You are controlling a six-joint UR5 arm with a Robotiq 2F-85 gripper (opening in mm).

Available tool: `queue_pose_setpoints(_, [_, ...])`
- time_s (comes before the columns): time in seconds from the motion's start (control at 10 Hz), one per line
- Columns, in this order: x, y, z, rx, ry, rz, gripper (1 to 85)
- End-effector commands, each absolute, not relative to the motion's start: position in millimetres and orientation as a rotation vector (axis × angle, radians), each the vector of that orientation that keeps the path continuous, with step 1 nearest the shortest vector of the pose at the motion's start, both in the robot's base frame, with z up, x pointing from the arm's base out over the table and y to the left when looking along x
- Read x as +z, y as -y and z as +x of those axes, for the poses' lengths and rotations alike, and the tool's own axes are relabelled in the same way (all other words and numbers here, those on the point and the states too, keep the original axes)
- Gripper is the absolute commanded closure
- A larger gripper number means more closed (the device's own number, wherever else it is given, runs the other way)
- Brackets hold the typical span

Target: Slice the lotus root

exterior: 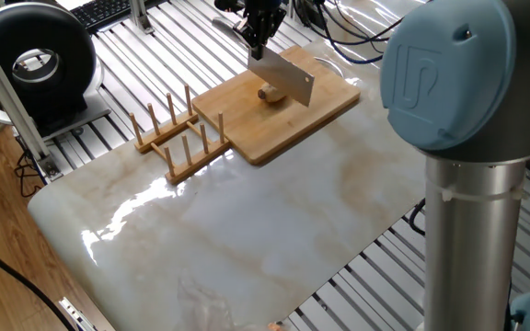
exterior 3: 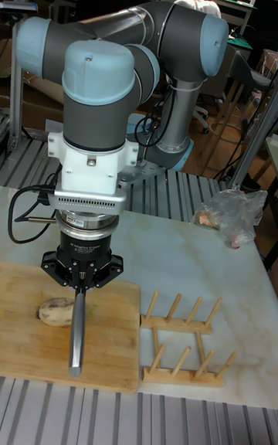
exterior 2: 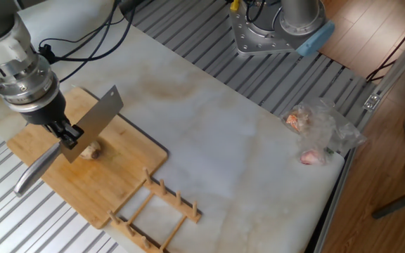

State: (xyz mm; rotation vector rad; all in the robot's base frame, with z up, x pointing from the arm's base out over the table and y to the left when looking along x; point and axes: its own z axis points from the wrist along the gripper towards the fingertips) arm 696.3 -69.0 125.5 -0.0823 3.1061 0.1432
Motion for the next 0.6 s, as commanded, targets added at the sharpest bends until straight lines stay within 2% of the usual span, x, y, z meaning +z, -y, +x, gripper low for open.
queue_pose_setpoints(0.0, [121.8,70.0,700.1,0.159,-3.09,-0.043,84.3])
queue_pose_setpoints(0.2, [119.1,64.3,693.6,0.201,-3.1,-0.039,84.3])
queue_pose_setpoints(0.5, [114.8,67.8,693.7,0.176,-3.094,-0.046,84.3])
